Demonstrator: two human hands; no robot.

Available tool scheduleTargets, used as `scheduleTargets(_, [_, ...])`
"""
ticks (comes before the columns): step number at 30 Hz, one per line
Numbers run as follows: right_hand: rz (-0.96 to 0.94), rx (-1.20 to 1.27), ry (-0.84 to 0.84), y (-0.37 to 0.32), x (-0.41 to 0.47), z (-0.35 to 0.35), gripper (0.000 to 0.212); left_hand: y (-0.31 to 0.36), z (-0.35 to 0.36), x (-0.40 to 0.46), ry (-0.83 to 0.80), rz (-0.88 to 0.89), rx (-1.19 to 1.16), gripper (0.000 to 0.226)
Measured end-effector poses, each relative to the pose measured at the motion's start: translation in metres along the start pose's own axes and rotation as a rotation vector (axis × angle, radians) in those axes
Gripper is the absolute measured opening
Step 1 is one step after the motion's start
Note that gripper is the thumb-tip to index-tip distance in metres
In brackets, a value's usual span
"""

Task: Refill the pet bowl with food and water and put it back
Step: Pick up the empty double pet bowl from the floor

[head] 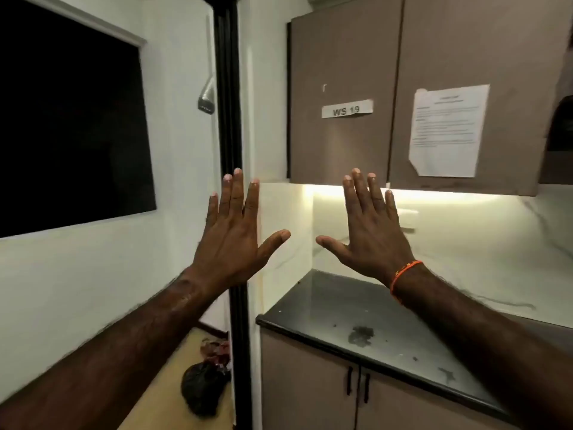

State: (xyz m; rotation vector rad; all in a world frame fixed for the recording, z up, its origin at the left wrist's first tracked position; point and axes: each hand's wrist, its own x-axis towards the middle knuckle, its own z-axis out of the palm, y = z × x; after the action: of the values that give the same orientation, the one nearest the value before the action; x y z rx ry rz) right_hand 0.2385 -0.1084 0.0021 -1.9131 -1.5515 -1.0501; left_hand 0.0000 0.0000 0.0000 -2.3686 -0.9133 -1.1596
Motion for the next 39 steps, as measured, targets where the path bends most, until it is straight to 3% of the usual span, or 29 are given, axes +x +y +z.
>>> scheduleTargets(23, [-0.377,0.611,-0.245,-0.308,0.046,0.256,0.097,-0.280,0.052,-0.171,-0.262,-0.610,0.262,0.094])
scheduleTargets(39, [-0.565,0.796,-0.495,-0.432,0.135,0.500,0.098,-0.434,0.193,-0.175,-0.389,-0.936,0.430,0.097])
